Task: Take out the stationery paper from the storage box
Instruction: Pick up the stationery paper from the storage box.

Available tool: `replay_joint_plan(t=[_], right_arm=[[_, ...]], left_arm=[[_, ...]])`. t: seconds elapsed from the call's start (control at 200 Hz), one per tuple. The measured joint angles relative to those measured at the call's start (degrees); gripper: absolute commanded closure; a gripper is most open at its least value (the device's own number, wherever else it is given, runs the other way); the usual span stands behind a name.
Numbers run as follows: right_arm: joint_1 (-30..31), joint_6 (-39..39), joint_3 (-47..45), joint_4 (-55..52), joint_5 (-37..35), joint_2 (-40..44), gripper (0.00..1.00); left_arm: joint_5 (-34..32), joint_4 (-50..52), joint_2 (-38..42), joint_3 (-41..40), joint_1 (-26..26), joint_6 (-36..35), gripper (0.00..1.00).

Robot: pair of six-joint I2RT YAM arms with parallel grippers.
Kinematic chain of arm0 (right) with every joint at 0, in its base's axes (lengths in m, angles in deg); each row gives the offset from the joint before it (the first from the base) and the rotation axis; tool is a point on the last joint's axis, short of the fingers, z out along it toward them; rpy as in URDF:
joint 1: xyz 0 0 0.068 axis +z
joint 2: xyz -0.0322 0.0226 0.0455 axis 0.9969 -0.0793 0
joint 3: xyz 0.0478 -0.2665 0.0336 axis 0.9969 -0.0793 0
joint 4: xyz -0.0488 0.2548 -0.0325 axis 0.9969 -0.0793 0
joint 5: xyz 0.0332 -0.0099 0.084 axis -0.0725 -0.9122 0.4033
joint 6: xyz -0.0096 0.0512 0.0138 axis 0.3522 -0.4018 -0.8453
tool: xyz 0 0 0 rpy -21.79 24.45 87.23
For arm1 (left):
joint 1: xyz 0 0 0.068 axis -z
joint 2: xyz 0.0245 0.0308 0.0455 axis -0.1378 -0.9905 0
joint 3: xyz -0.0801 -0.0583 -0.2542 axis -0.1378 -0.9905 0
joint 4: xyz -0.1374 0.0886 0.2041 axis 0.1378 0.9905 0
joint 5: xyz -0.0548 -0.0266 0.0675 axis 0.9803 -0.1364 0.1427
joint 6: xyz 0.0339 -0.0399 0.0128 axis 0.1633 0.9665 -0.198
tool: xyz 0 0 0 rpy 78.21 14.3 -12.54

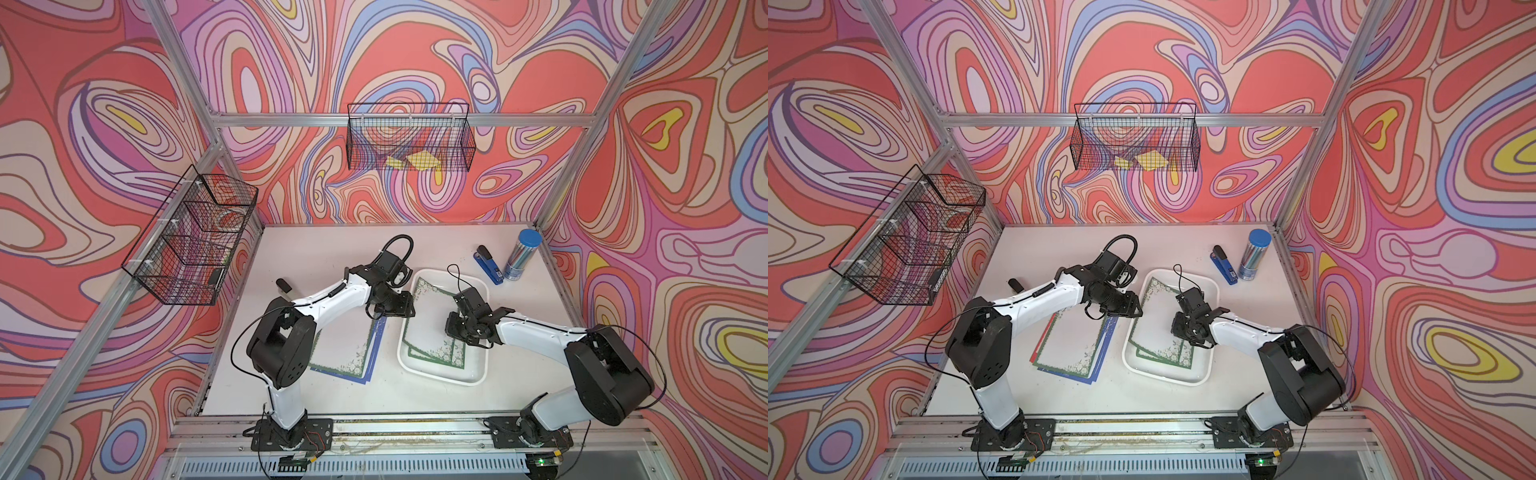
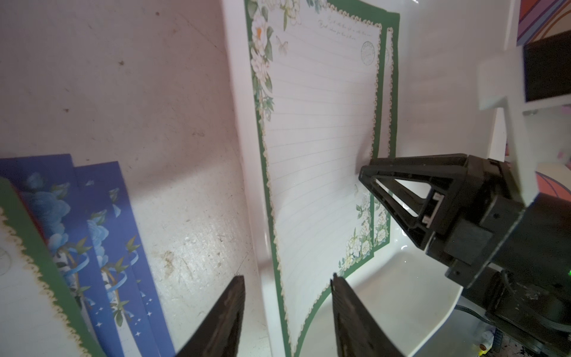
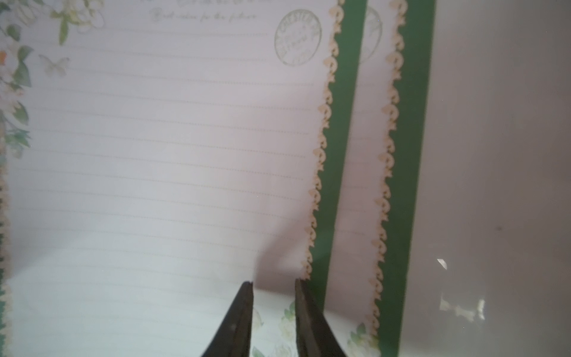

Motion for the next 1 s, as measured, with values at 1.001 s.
replay_joint_plan(t=[1.001], right_arm=[[-0.52, 0.79, -0.35, -4.68, -8.17, 2.67, 0.66]], left_arm=[[-0.35, 0.0, -0.2, 0.0, 0.0, 0.02, 0.5]])
